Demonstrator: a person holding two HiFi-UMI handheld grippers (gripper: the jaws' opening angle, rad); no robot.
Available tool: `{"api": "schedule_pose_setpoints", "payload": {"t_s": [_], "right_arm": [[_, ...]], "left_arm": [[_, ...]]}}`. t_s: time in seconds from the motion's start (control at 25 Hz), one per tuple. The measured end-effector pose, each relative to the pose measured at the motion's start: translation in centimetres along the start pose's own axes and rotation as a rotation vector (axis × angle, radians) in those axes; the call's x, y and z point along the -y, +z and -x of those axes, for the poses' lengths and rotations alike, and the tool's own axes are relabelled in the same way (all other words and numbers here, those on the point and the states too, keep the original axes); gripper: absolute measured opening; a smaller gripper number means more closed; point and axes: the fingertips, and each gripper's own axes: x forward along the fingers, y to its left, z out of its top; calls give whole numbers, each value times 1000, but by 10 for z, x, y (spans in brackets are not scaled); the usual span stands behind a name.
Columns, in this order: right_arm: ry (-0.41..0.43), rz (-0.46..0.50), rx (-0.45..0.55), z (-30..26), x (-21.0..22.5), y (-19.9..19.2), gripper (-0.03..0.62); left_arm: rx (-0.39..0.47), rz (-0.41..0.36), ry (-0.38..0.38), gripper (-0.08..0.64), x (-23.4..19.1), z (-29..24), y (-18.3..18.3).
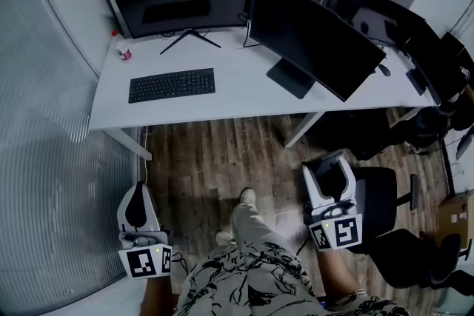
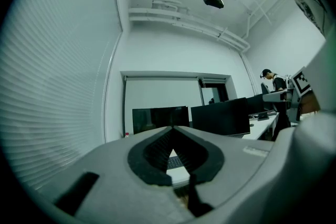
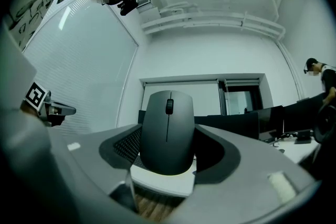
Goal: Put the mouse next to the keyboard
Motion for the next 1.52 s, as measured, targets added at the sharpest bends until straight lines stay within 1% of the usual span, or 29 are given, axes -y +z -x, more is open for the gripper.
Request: {"api": "schedule_pose_setpoints", "payload": {"t_s": [0.32, 0.76, 0.92, 1.08, 1.28, 1.4, 1.52], "right_arm": [[8, 20, 23, -61, 25, 4, 301], [37, 22, 43, -143, 70, 1, 301], [56, 14, 38, -173, 89, -4, 301], [76, 10, 39, -201, 105, -9, 301], [82, 61, 45, -231, 128, -15, 301], [102, 50, 38, -247, 135, -22, 301], [110, 32, 30, -261, 140, -33, 301]], "left_arm": [[12, -4, 34, -2, -12, -52, 6], [29, 1, 61, -2, -8, -137, 9], [27, -2, 66, -2, -2, -169, 11], [23, 0, 87, -2, 3, -196, 10], [18, -6, 121, -2, 8, -227, 9], [12, -14, 138, -2, 9, -240, 10], [-4, -16, 145, -2, 10, -251, 2]]}}
